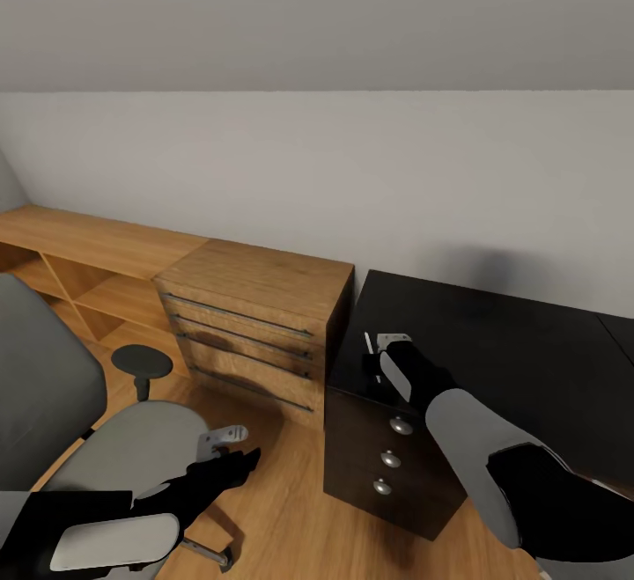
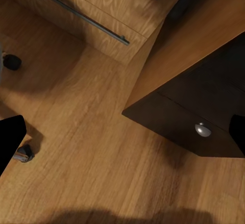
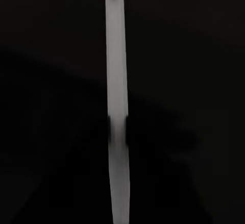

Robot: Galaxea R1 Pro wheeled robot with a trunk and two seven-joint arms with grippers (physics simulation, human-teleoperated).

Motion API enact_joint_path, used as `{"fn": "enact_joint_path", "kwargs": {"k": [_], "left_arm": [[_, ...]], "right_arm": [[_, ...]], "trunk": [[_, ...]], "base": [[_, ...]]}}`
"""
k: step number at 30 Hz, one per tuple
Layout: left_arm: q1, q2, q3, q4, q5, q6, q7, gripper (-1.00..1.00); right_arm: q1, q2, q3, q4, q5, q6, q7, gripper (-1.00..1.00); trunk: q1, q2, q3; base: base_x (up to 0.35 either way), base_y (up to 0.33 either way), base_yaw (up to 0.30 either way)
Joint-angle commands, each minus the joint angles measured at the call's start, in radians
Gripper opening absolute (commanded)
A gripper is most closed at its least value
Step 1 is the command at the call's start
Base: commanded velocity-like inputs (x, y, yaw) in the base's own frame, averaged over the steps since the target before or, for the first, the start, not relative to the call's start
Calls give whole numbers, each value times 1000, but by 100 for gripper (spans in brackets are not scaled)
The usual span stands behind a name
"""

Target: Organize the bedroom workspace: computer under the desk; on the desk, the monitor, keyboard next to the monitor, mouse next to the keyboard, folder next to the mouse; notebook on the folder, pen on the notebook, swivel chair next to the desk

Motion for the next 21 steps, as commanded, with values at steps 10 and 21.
{"fn": "enact_joint_path", "kwargs": {"k": [10,21], "left_arm": [[-2,0,-2,-1,6,-5,-1,100],[-2,-1,-5,1,7,-5,1,100]], "right_arm": [[0,0,8,-1,-14,4,-10,-100],[0,-1,8,-2,-13,4,-10,-100]], "trunk": [[0,-1,-1],[-15,27,11]], "base": [[0,0,0],[0,0,0]]}}
